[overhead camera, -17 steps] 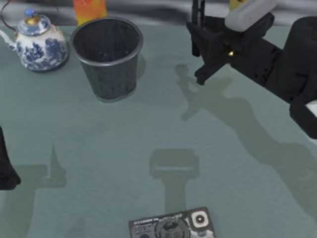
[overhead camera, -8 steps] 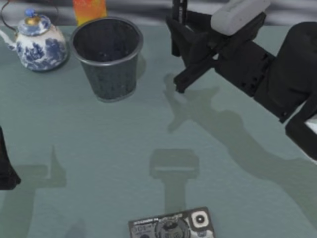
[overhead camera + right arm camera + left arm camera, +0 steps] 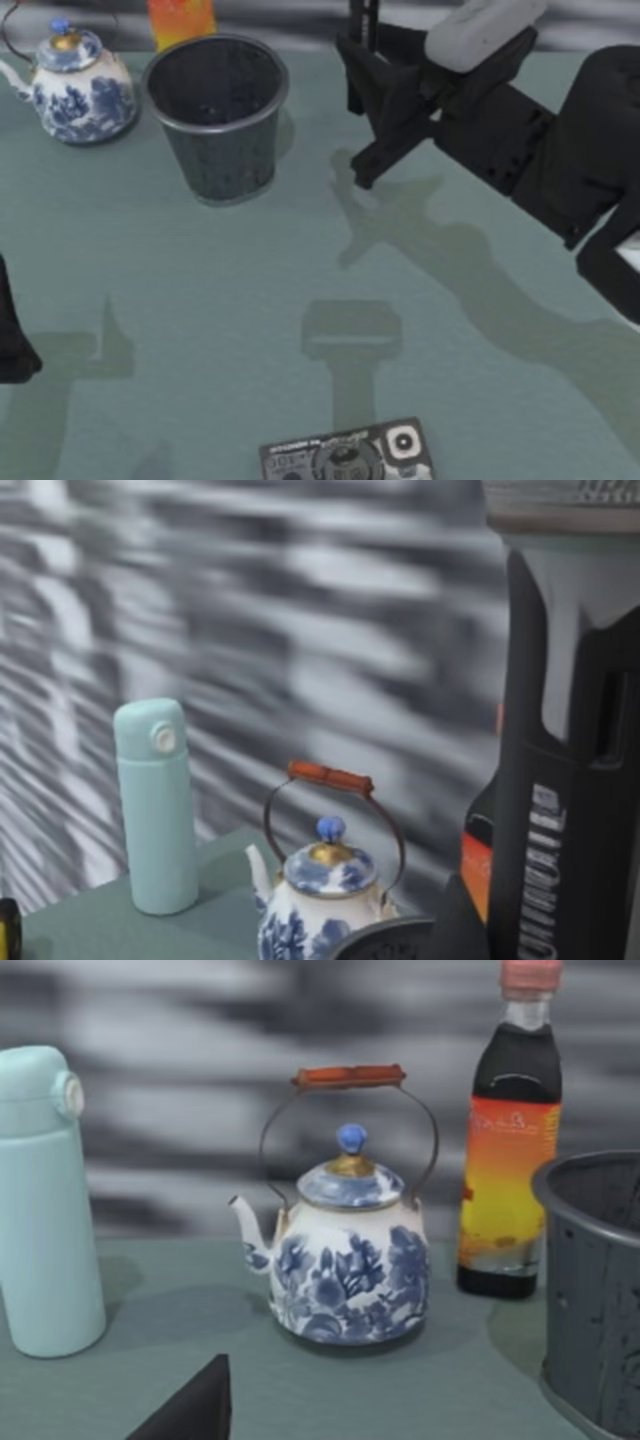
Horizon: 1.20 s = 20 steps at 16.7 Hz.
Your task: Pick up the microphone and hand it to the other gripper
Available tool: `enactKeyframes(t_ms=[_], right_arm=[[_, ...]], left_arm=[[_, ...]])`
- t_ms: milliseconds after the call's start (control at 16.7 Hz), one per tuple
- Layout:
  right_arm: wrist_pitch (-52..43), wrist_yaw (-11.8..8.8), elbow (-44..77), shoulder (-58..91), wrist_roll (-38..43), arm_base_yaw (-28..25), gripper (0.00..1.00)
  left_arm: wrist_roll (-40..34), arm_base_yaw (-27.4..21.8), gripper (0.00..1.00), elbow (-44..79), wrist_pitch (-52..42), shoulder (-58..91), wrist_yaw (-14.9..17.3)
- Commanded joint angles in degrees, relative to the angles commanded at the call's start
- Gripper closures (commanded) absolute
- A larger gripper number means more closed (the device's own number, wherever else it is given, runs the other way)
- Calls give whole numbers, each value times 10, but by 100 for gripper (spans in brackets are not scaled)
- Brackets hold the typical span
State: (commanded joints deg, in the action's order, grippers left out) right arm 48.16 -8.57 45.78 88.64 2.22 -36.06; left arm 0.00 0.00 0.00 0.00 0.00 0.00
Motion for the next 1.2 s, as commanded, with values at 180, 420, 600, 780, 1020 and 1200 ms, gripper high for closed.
enactKeyframes(t_ms=[180,420,600,780,1020,1200], right_arm=[[0,0,0,0,0,0,100],[0,0,0,0,0,0,100],[0,0,0,0,0,0,100],[0,0,0,0,0,0,100],[0,0,0,0,0,0,100],[0,0,0,0,0,0,100]], left_arm=[[1,-19,0,14,10,20,-2],[5,-103,0,83,60,130,-19],[8,-187,0,157,116,256,-38],[12,-275,0,237,176,391,-57],[19,-377,0,327,243,547,-79],[23,-425,0,366,273,617,-89]])
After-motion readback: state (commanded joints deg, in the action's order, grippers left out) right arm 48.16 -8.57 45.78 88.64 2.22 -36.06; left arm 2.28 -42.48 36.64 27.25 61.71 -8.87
